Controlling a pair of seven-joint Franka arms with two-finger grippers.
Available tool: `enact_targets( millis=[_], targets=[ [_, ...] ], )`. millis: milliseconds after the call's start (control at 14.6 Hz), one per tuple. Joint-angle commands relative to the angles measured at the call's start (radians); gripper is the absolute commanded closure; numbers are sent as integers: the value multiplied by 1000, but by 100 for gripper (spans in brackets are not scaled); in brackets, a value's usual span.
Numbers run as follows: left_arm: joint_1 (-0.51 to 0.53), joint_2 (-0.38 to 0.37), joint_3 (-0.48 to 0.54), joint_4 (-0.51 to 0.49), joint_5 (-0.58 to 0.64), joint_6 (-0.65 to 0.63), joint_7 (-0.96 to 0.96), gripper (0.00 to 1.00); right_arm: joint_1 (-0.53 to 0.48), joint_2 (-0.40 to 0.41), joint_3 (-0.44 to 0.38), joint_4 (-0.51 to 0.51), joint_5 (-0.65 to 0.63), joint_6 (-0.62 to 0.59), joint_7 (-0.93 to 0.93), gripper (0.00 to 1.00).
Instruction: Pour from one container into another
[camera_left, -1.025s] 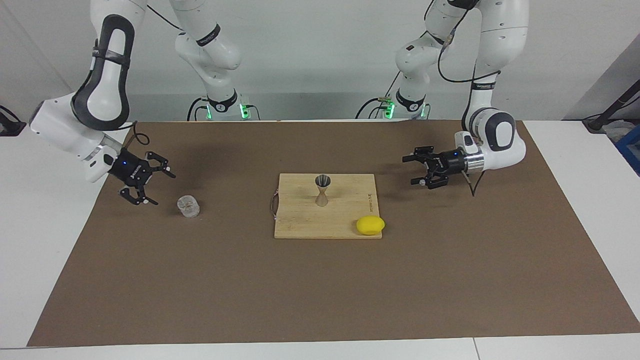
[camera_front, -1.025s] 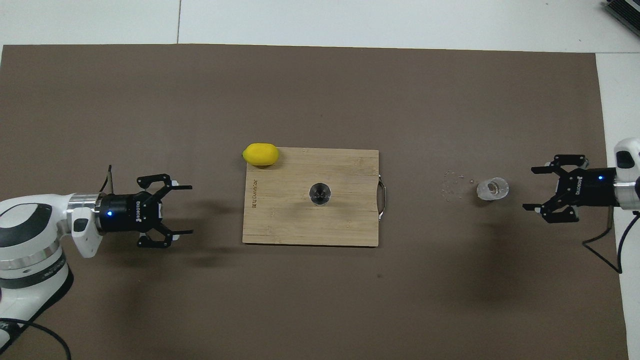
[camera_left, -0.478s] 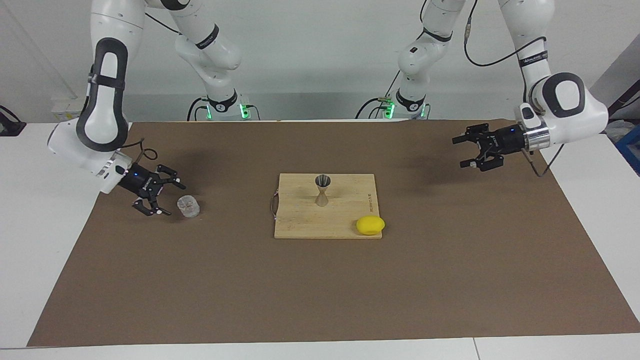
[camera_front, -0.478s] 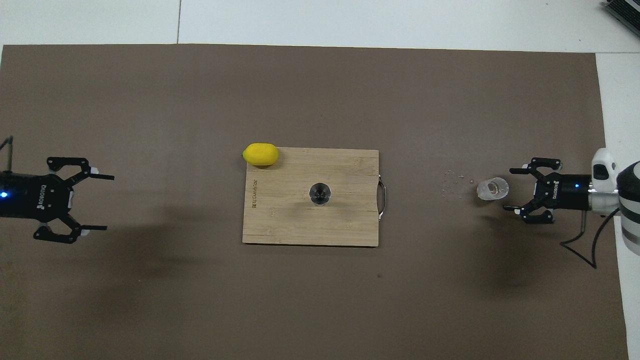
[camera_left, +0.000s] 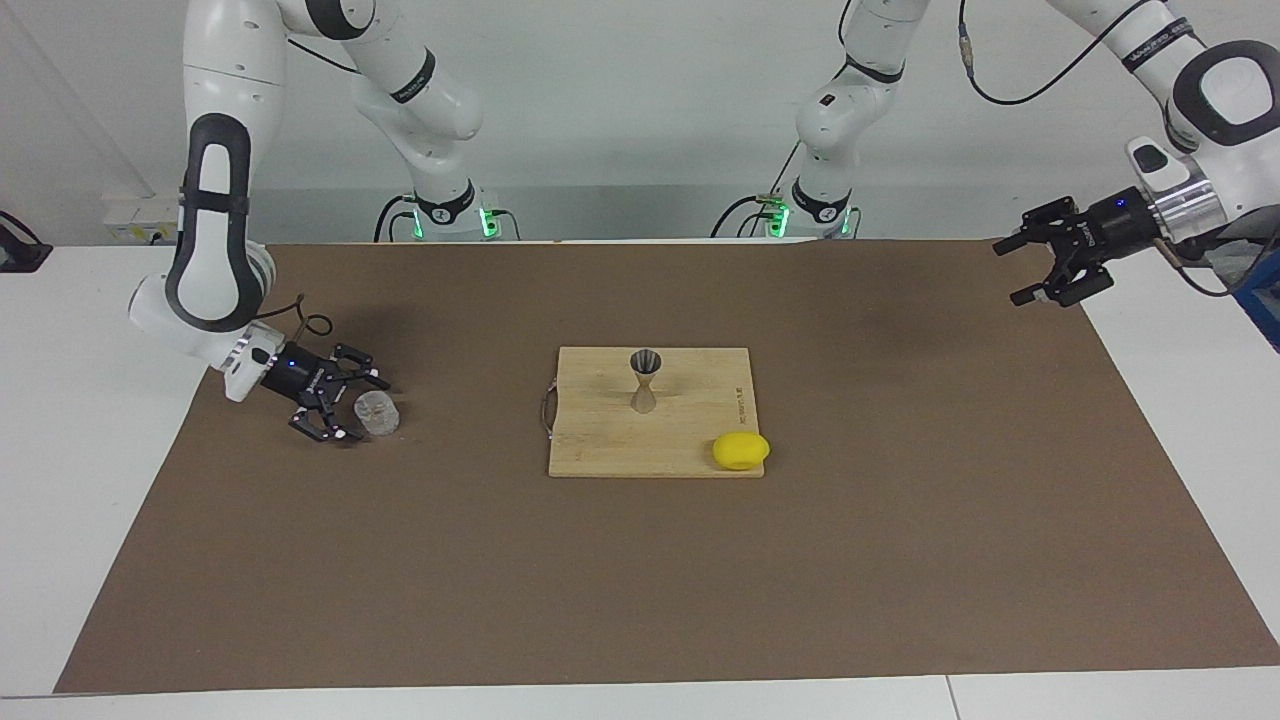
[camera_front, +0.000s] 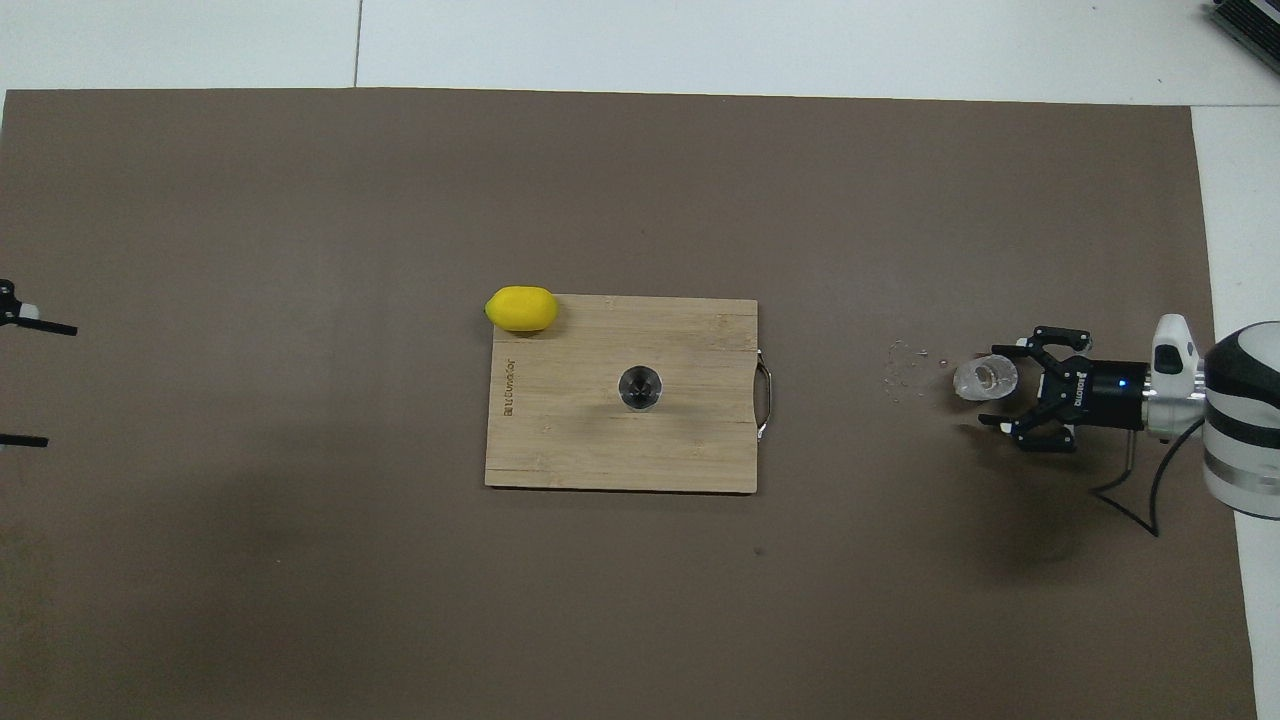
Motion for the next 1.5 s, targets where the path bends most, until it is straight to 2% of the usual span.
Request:
enact_targets(
  millis=[0, 68, 205, 273, 410, 547, 615, 820, 1025, 1161, 1298, 1435],
  targets=[
    [-2, 3, -4, 93, 79, -34, -62, 0, 6, -20, 5, -26, 43, 22, -32, 11],
    [-6, -22, -5, 95, 108, -35, -126, 0, 6, -20, 5, -26, 43, 22, -32, 19],
    [-14, -58, -10, 90, 119, -30, -235, 0, 7, -20, 7, -26, 47, 22, -31, 25],
    [-19, -71, -13, 90, 121, -28, -273, 0, 7, -20, 5, -24, 53, 22, -31, 33],
    [-72, -95, -15, 95, 167, -27, -368, 0, 7, -20, 7, -23, 53, 22, -31, 57],
    [-88, -144, -16, 89, 200, -21, -462, 0, 9, -23, 11, -15, 53, 22, -25, 93],
    [-101, -161, -16, 89, 220, -19, -500, 0, 14, -30, 13, -12, 53, 22, -16, 100],
    [-111, -198, -18, 89, 263, -27, -748, 0, 59, -90, 16, -4, 50, 40, 102, 100],
    [-111, -262, -16, 80, 306, -25, -864, 0, 119, -141, 16, 8, 34, 60, 223, 100],
    [-111, -321, -16, 58, 322, -28, -1011, 0, 173, -159, 14, 16, 31, 68, 260, 100],
    [-111, -374, -18, 31, 343, -27, -1156, 0, 231, -179, 14, 22, -11, 121, 308, 100],
    [-112, -387, -19, 23, 348, -30, -1316, 0, 288, -201, 14, 34, -90, 147, 355, 100]
  ],
)
